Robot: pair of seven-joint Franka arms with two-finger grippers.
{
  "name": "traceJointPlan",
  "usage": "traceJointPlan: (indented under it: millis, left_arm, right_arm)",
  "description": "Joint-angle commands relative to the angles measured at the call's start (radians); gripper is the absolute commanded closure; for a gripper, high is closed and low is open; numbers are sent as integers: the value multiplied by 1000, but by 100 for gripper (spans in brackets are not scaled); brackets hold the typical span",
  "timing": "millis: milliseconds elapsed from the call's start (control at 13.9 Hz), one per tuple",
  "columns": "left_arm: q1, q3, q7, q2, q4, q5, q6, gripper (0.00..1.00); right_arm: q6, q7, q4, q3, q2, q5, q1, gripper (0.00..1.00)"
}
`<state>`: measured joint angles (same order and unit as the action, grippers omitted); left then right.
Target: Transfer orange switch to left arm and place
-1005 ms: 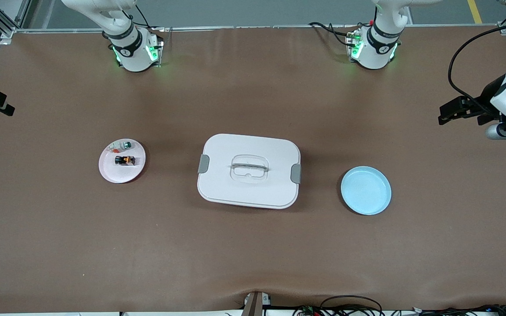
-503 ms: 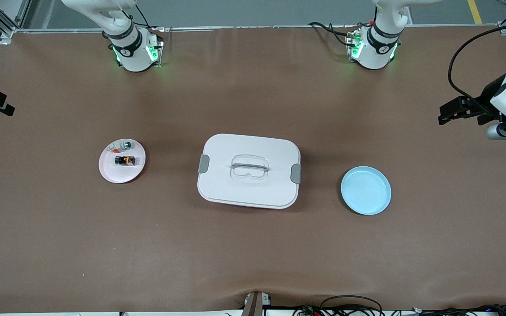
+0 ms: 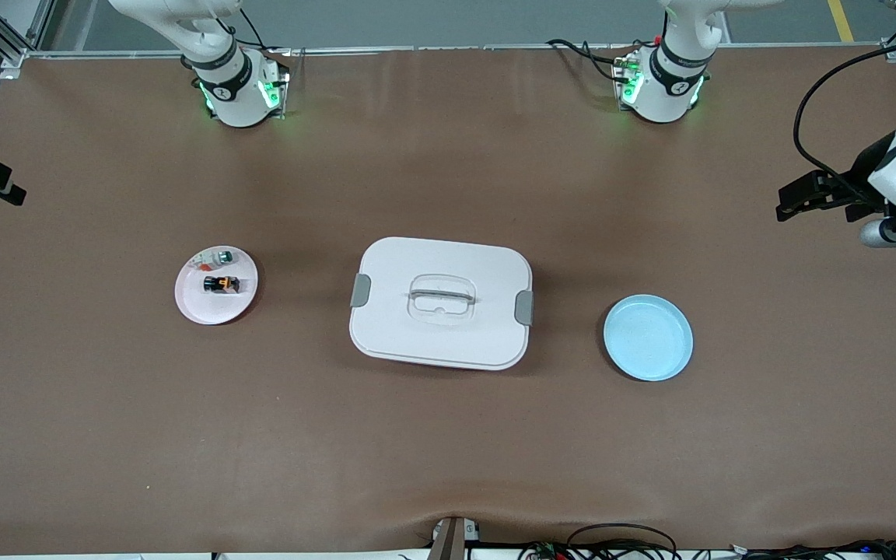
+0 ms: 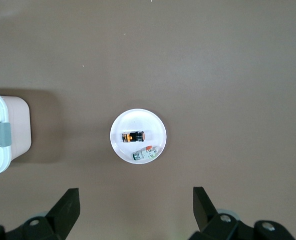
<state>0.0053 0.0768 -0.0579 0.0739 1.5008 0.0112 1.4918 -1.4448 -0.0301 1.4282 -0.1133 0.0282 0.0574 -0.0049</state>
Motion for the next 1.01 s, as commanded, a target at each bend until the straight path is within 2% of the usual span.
traceJointPlan:
  millis: [0,934]
  left_arm:
    - [-1,4,1,7,-22,-25,-19,0]
    - [-1,4,12,7,-24,-25,-19,0]
  right_arm:
    - [-6,13,20,1,-25,-1,-3,0]
    - [4,10,15,-2,-24,-5,-15,0]
